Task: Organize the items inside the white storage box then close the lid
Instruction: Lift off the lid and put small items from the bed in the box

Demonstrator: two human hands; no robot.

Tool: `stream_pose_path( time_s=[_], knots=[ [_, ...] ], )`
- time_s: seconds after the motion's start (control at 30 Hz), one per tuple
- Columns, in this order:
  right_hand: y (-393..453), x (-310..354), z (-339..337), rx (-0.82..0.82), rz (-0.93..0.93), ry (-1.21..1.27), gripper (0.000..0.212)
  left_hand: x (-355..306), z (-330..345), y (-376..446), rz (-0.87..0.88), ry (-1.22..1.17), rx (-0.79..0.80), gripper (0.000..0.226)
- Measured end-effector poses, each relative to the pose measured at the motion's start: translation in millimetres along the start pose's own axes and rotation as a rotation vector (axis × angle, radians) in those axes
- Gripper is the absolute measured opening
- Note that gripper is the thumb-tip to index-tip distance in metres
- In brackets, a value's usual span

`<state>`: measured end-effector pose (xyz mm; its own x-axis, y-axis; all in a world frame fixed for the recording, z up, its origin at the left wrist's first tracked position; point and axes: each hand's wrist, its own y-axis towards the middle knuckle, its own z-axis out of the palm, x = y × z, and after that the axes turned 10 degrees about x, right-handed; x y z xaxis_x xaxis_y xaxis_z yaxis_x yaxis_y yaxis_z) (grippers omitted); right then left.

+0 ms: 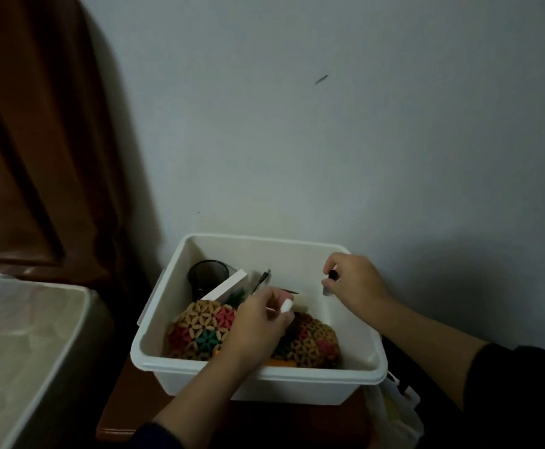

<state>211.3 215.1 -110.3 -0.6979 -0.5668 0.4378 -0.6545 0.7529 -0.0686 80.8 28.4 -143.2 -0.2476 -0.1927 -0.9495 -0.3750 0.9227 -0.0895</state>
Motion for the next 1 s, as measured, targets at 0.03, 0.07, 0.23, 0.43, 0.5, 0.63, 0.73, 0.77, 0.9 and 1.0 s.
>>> stream_pose_path(
  time_s=[0.03,0.07,0.23,0.43,0.5,0.63,0.73,0.77,0.9,1.0],
  knots=[
    [12.0,-0.2,7.0,0.035,0.008,-0.081,0.01,2.0,-1.7,4.1,-0.01,-0.039,-0.015,0.017],
    [23.8,-1.5,14.0,0.077,0.028,-0.153,0.008,3.5,-2.9,8.5,-0.025,-0.082,-0.034,0.017],
    [69.0,1.6,43.3,0.225,0.11,-0.424,0.007,10.1,-2.6,21.2,-0.106,-0.263,0.022,0.017],
    [93.5,-1.4,61.2,0.332,0.147,-0.597,0.029,16.3,-6.1,32.8,-0.147,-0.274,0.049,0.025],
    [93.2,-6.1,62.0,0.333,0.155,-0.612,0.03,17.9,-4.1,34.5,-0.148,-0.26,0.05,0.025],
    [92.8,-3.1,59.1,0.316,0.13,-0.637,0.026,19.6,-3.3,35.8,-0.142,-0.253,0.053,0.025],
    [90.4,-0.7,56.0,0.32,0.121,-0.666,0.025,20.6,-3.8,35.9,-0.14,-0.255,0.05,0.023],
    [89.7,0.0,55.0,0.322,0.115,-0.675,0.024,21.4,-3.9,36.0,-0.14,-0.258,0.047,0.023],
    [85.7,4.0,48.9,0.325,0.088,-0.747,0.027,25.0,-3.4,37.4,-0.156,-0.274,0.035,0.021],
    [83.1,4.5,43.3,0.301,0.059,-0.758,0.033,26.5,-2.8,38.6,-0.166,-0.279,0.031,0.021]
  ],
)
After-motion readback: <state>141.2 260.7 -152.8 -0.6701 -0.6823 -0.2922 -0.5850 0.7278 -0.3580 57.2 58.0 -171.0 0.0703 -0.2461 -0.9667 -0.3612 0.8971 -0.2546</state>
